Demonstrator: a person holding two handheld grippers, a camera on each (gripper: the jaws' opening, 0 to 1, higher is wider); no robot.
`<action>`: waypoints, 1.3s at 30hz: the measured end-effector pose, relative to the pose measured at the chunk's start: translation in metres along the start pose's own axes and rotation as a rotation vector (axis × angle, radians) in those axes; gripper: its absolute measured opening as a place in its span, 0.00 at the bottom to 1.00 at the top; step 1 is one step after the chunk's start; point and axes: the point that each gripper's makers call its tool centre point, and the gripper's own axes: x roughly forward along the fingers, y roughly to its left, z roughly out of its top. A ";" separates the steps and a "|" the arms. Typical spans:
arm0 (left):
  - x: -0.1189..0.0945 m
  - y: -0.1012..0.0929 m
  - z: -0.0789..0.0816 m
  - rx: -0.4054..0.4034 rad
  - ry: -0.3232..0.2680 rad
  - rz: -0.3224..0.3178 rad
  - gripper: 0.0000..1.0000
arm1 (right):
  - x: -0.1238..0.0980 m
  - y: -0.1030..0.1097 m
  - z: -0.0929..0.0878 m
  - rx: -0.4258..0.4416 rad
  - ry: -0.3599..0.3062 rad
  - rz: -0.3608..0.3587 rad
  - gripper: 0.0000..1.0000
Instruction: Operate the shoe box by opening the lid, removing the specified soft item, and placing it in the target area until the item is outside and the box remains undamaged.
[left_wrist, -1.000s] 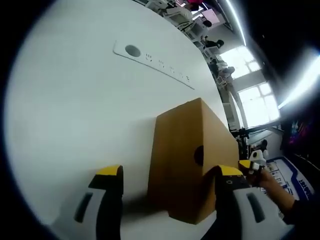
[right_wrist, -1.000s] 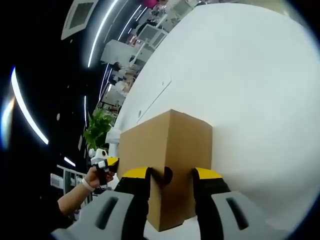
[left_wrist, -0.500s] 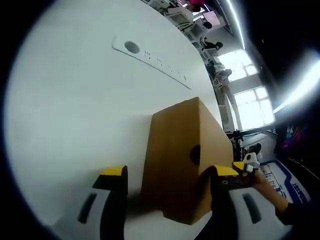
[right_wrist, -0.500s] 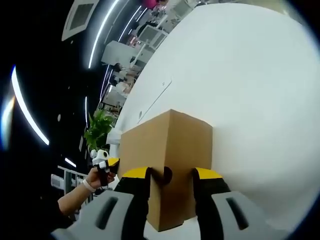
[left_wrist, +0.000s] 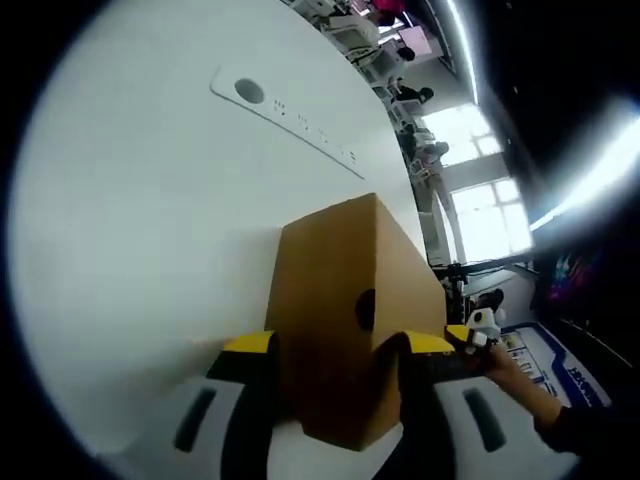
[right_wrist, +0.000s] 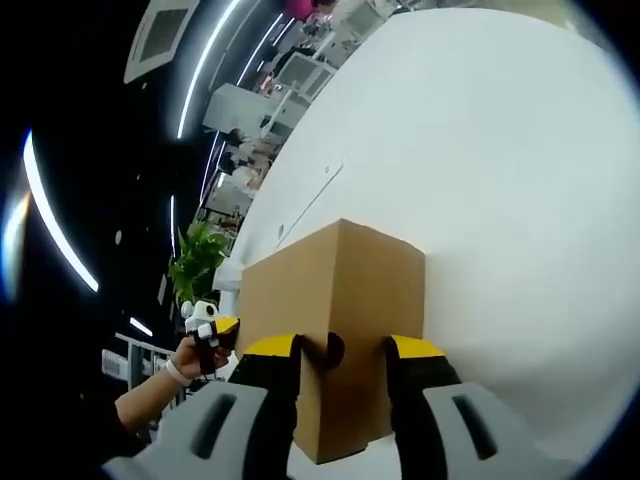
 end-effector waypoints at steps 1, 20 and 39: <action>0.000 -0.001 -0.001 0.003 -0.001 0.000 0.47 | 0.000 0.000 0.000 0.000 -0.001 -0.001 0.34; -0.006 -0.026 -0.015 0.034 -0.011 0.009 0.37 | 0.004 -0.012 0.007 0.002 -0.016 -0.006 0.34; -0.005 -0.009 0.003 -0.036 -0.019 -0.027 0.33 | 0.003 -0.010 0.005 0.004 -0.018 -0.006 0.34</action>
